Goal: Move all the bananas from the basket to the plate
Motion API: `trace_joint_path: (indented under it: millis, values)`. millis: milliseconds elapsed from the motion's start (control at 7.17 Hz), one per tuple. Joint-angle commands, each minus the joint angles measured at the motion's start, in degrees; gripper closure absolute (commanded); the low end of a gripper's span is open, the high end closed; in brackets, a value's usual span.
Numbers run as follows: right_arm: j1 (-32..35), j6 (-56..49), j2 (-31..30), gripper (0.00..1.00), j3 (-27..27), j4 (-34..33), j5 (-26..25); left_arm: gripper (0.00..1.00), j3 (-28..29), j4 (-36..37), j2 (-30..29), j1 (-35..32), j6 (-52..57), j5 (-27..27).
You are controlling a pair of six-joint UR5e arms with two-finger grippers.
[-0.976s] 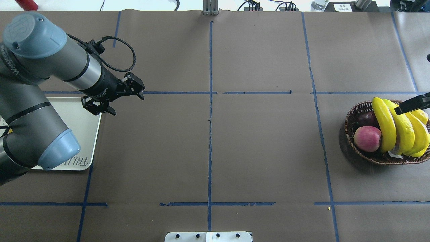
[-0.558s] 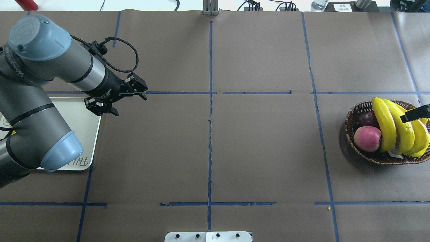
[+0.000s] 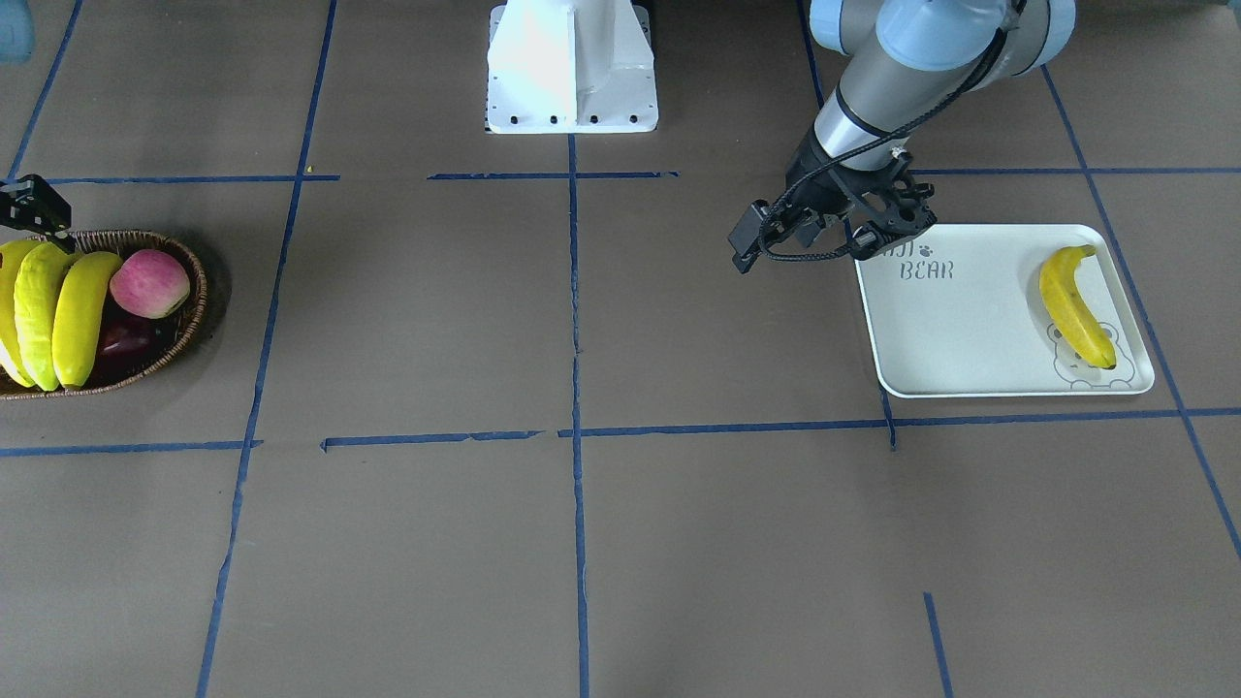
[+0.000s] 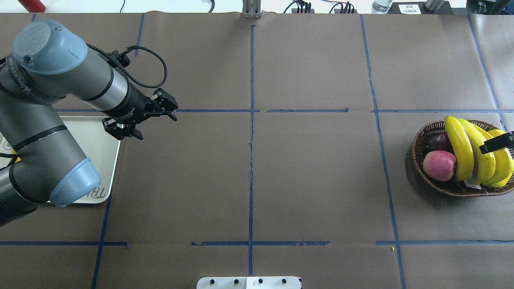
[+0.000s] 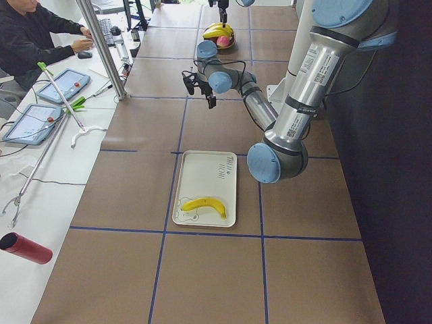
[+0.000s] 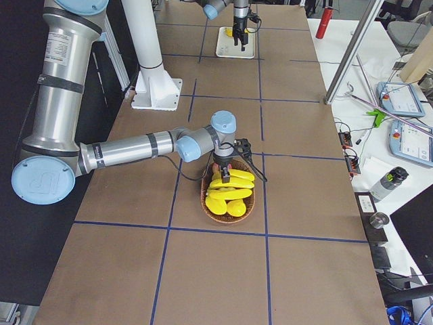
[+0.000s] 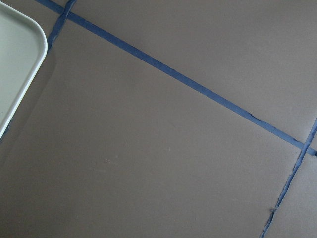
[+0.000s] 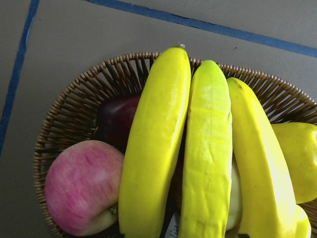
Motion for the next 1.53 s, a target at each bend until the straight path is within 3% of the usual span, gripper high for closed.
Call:
trace_joint_path:
  millis: [0, 279, 558, 697, 836, 1115, 1394]
  values:
    - [-0.5, -0.5, -0.2, 0.24, -1.2, 0.1, 0.0, 0.01, 0.1, 0.0, 0.0, 0.0, -0.1, -0.1]
    - [-0.4, -0.8, 0.2, 0.26, -3.1, 0.3, -0.1, 0.01, 0.3, -0.2, 0.1, 1.1, 0.0, 0.7]
    - [-0.5, -0.7, 0.5, 0.41, -3.3, 0.2, -0.1, 0.01, 0.0, -0.2, 0.4, 1.0, 0.0, 0.6]
    - [-0.5, -0.7, 0.5, 0.71, -3.2, 0.2, -0.1, 0.01, 0.0, -0.2, 0.5, 1.1, 0.0, 0.7]
    - [-0.3, -0.7, 0.5, 0.89, -3.2, 0.3, 0.0, 0.01, 0.0, -0.2, 0.4, 1.0, 0.0, 0.7]
    - [3.8, -1.6, 0.5, 1.00, -2.5, 0.8, 0.7, 0.01, -0.1, -0.1, 0.3, 1.0, -0.1, 0.8]
    - [8.6, -1.7, 0.4, 1.00, 1.7, 0.8, 0.9, 0.01, 0.0, -0.1, 0.3, 1.0, -0.1, 0.8]
